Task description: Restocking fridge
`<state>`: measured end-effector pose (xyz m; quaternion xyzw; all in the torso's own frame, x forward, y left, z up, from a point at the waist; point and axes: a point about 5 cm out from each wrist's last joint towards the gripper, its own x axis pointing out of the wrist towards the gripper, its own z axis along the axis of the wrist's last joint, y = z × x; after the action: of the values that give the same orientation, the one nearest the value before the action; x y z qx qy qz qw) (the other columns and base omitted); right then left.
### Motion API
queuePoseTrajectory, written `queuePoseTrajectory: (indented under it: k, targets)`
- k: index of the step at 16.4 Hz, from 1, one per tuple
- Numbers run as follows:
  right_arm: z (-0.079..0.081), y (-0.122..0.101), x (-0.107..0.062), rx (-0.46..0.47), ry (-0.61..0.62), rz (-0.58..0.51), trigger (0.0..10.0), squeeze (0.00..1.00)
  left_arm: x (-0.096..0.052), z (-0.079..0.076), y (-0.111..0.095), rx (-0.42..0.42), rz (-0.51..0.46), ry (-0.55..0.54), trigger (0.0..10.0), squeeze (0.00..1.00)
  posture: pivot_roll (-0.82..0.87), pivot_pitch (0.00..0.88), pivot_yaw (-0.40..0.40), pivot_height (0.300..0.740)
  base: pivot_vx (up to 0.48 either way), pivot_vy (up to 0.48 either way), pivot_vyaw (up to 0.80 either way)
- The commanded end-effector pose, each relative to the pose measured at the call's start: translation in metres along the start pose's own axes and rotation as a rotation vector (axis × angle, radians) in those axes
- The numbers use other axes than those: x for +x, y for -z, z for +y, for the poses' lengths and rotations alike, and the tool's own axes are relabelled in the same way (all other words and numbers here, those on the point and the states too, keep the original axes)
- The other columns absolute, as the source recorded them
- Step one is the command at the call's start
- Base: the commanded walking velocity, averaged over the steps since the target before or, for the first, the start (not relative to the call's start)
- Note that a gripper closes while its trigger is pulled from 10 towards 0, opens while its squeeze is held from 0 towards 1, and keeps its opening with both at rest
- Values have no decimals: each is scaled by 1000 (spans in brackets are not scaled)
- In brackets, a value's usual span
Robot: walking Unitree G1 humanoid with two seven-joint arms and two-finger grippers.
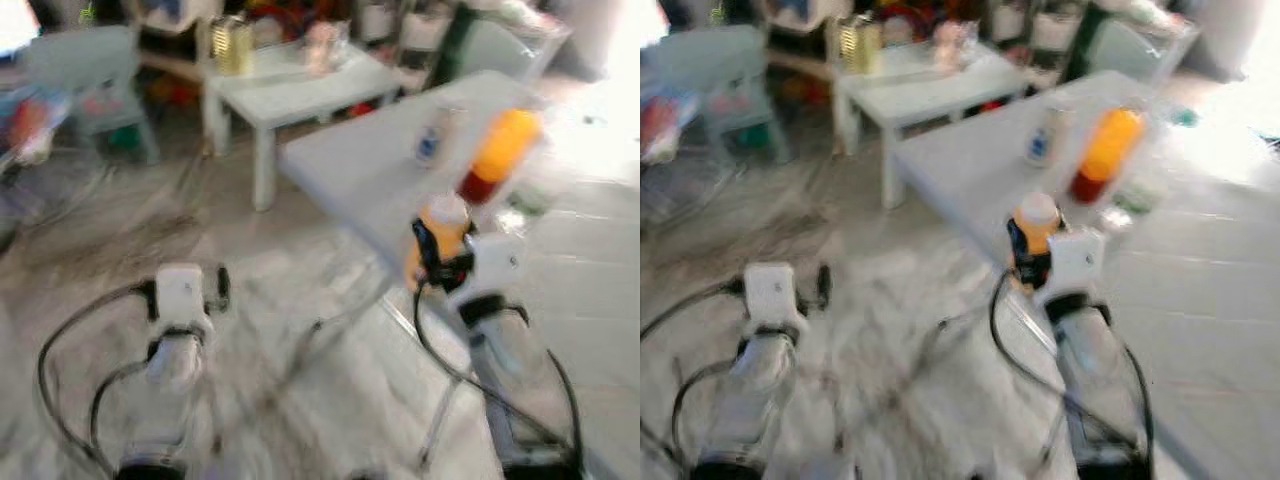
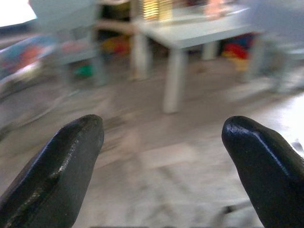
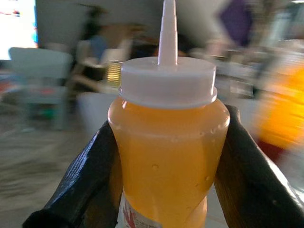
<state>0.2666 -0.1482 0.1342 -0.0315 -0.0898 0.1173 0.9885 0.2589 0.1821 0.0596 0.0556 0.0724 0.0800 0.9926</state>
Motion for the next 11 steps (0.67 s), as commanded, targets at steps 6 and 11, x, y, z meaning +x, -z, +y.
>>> queuePoseTrajectory:
  k: [6, 11]
  targets:
    - [-1, 12, 0, -5, 4, 40, 10000, 0, 1, 4, -2, 0, -17, -23, 10000, 0, 105, 6, -57, 740, 0, 0, 800]
    - [4, 20, 0, 20, 7, 59, 10000, 0, 3, 3, 0, 12, -16, -14, 10000, 0, 108, 9, -56, 740, 0, 0, 800]
